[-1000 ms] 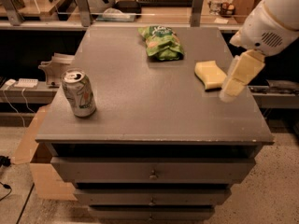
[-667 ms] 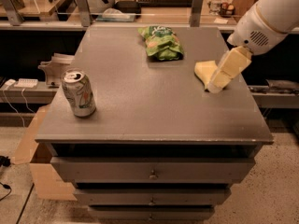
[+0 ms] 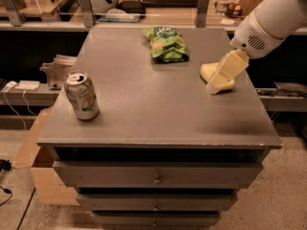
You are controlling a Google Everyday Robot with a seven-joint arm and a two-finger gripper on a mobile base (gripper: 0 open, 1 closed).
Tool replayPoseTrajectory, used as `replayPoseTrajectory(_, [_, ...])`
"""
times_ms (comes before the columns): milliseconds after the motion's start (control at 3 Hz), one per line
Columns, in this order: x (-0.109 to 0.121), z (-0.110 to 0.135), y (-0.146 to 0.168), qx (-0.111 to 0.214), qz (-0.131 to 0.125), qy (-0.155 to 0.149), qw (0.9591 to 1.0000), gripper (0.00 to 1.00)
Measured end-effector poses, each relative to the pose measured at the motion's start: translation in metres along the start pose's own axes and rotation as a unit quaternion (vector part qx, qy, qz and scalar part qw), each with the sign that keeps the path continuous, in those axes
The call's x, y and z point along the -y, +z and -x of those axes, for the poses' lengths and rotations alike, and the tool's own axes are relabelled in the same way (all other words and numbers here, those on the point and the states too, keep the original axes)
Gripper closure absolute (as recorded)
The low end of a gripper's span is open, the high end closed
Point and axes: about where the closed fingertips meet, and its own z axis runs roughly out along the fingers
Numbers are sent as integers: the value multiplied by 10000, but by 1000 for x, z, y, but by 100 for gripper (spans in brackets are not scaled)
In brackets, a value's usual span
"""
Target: Move sponge near 7up can
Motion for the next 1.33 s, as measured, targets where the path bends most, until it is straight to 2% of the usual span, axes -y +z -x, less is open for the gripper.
replayPoseTrajectory(667, [36,-6,54,106,2,713,9974,0])
replayPoseTrajectory(1000, [44,-11,76,105,68,1027,9946,0])
replayPoseTrajectory(1333, [48,-13,90,83,123,1211,9925,0])
